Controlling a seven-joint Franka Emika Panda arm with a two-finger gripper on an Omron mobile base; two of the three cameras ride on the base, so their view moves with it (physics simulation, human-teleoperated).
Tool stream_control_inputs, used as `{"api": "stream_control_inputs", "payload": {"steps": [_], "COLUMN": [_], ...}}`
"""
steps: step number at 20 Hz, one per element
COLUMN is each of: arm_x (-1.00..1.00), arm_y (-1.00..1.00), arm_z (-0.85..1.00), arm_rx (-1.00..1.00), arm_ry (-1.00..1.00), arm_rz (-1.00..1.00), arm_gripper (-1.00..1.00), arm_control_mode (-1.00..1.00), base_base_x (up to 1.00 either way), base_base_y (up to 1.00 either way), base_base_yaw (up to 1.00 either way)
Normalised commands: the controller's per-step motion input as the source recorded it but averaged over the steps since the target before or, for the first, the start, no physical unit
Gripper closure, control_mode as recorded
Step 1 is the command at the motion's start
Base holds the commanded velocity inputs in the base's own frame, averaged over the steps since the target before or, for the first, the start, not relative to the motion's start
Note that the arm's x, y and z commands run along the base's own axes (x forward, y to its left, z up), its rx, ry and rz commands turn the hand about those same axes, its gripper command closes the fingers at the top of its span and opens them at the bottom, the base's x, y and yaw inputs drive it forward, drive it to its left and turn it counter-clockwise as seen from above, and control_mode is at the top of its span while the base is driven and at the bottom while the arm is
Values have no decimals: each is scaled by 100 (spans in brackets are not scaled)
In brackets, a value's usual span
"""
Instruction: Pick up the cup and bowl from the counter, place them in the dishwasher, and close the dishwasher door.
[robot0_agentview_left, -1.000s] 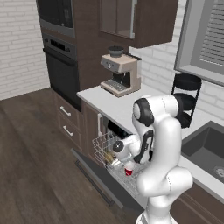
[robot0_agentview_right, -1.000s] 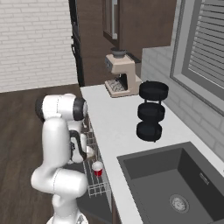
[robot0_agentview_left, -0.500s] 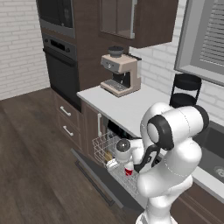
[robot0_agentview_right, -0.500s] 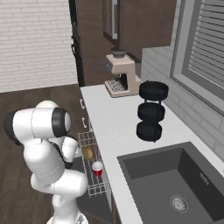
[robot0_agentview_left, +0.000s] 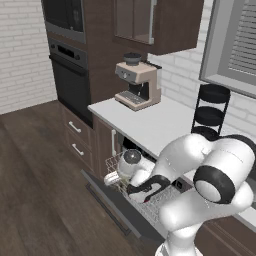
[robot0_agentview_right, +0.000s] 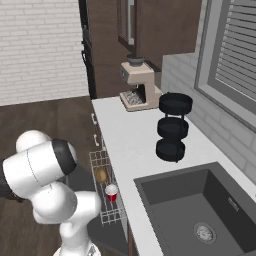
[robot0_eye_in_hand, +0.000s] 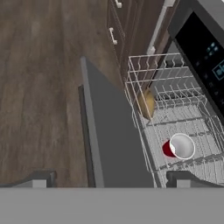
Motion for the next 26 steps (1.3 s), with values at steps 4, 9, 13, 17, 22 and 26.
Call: {"api": "stream_control_inputs", "payload": {"steps": [4, 9, 13, 17, 22, 26], "arm_x": [-17, -29, -25, -9, 0, 0], "arm_y": [100, 100, 95, 75, 52, 32], "arm_z": [94, 50, 5, -21, -60, -95], "arm_rx": [-10, -31, -47, -48, -42, -40], "arm_ry": [12, 6, 0, 0, -3, 0], "arm_rz": [-7, -14, -19, -15, -10, -10], "arm_gripper": [-100, -100, -100, -100, -100, -100], "arm_control_mode": [-100, -100, -100, -100, -100, -100], "base_base_x": [0, 0, 0, 0, 0, 0], "base_base_y": [0, 0, 0, 0, 0, 0], "base_base_yaw": [0, 0, 0, 0, 0, 0]}}
